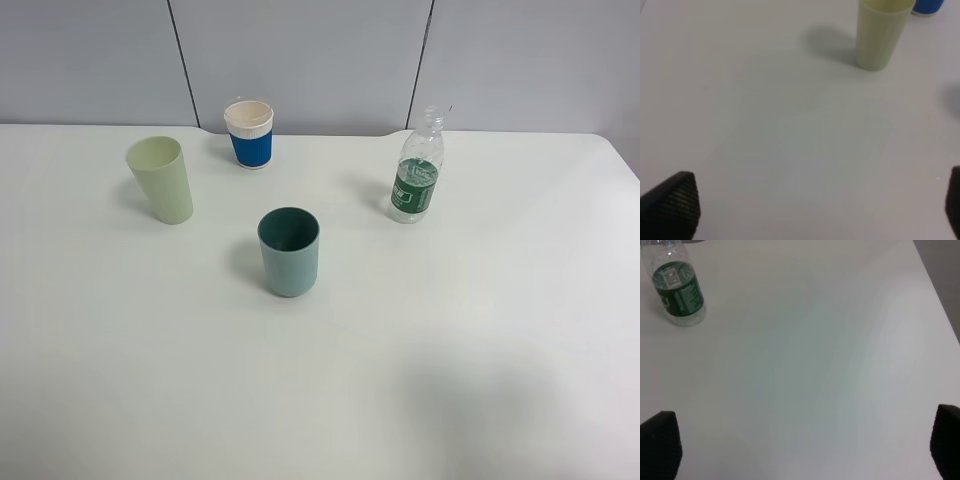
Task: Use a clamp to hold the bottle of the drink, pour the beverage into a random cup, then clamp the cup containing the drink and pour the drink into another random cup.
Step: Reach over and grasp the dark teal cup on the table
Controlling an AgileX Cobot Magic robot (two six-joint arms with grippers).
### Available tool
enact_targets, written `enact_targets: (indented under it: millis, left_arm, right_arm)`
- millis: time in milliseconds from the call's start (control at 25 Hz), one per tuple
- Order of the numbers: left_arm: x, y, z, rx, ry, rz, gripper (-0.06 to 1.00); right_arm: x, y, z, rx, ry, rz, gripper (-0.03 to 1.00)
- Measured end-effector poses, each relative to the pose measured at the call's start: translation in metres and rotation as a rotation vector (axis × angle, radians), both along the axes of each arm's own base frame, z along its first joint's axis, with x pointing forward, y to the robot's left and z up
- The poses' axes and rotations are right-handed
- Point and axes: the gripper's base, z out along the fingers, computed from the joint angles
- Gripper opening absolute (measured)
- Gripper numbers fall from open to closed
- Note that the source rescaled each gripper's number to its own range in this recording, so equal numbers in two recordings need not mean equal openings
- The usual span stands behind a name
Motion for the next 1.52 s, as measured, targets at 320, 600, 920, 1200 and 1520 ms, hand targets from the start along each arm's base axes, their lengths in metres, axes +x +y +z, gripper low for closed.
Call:
enact_targets:
  millis: [320,600,920,1200,1520]
  left_arm:
    - [0.0,0.0,0.0,0.0,0.0,0.0,1.0]
    - [0.0,0.0,0.0,0.0,0.0,0.0,1.0]
    - [0.0,0.0,0.0,0.0,0.0,0.0,1.0]
    - [0.0,0.0,0.0,0.0,0.0,0.0,1.0]
    - [-0.0001,0.0028,0.0,-0.008,-0.001,0.038,1.0]
  right_arm:
    - [0.0,0.0,0.0,0.0,0.0,0.0,1.0]
    - [0.0,0.0,0.0,0.0,0.0,0.0,1.0]
    - [0.0,0.0,0.0,0.0,0.0,0.0,1.0]
    - [0.0,0.0,0.0,0.0,0.0,0.0,1.0]
    - [0.0,0.0,0.0,0.0,0.0,0.0,1.0]
